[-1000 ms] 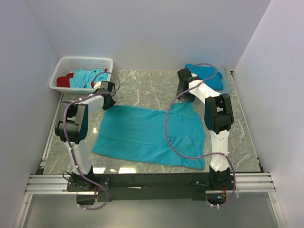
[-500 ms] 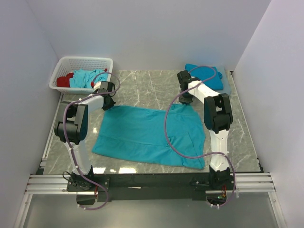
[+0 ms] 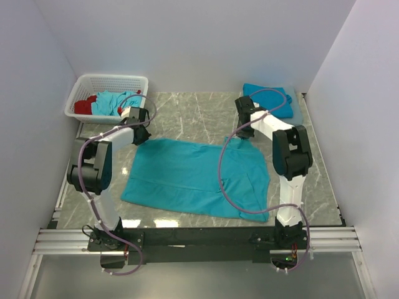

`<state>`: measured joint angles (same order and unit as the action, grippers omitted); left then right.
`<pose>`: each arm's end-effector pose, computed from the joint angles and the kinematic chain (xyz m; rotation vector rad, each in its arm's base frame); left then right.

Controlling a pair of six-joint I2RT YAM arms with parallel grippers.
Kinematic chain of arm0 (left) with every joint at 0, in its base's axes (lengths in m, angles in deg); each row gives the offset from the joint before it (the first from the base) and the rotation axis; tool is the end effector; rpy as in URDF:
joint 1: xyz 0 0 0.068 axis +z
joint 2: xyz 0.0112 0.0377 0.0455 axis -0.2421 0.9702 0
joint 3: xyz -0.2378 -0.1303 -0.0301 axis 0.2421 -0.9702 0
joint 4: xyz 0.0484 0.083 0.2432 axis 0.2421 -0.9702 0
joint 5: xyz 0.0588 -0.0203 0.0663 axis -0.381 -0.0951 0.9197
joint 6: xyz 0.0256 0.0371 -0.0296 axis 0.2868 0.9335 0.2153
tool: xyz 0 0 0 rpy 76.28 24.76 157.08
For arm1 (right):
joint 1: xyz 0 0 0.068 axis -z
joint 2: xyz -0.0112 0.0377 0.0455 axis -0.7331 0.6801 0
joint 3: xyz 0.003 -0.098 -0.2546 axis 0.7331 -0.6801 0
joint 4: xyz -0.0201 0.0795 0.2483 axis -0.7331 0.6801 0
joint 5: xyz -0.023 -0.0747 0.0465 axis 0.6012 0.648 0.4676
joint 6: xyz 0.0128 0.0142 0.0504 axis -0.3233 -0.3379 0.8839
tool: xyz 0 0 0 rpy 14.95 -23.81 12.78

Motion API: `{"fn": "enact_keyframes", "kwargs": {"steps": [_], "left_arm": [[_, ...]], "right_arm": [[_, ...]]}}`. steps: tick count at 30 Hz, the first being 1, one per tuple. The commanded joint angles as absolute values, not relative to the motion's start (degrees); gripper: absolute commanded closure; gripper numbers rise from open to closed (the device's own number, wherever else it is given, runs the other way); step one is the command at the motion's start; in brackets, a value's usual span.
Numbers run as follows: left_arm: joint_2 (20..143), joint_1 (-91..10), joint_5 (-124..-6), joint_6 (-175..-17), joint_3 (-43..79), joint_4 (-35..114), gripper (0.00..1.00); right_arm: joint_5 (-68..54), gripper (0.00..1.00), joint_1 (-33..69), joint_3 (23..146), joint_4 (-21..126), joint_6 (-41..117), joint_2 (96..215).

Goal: Fold and stack the t-shirts
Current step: Fold the tshirt

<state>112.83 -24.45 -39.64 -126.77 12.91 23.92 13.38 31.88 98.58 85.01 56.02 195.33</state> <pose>0.3827 -0.0599 0.1728 -0.7908 2.3058 -0.0366 0.4304 0.1091 0.1695 0.2912 2.6219 -0.0712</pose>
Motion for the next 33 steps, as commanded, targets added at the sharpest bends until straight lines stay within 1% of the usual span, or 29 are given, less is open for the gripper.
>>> {"fn": "enact_keyframes", "kwargs": {"steps": [1,8,16,20,33], "left_arm": [[108.69,-24.47,-42.06,-126.26,10.78,26.97,0.99],[103.32,-24.47,-43.03,-126.96,4.62,30.93,0.99],[94.9,-24.47,-42.33,-128.37,-3.54,35.41,0.99],[91.9,-24.47,-41.37,-128.46,-5.93,36.2,0.99],[82.76,-24.47,-38.99,-128.99,-13.65,39.89,0.99]], "right_arm": [[11.58,0.97,30.98,93.71,78.54,54.39,187.35],[11.31,1.0,28.96,84.55,74.06,53.68,177.87],[13.68,1.0,26.14,74.01,72.82,54.56,167.05],[14.65,1.0,24.74,70.49,73.26,54.91,161.61],[15.53,1.0,19.99,61.53,75.81,56.5,149.56]]}}
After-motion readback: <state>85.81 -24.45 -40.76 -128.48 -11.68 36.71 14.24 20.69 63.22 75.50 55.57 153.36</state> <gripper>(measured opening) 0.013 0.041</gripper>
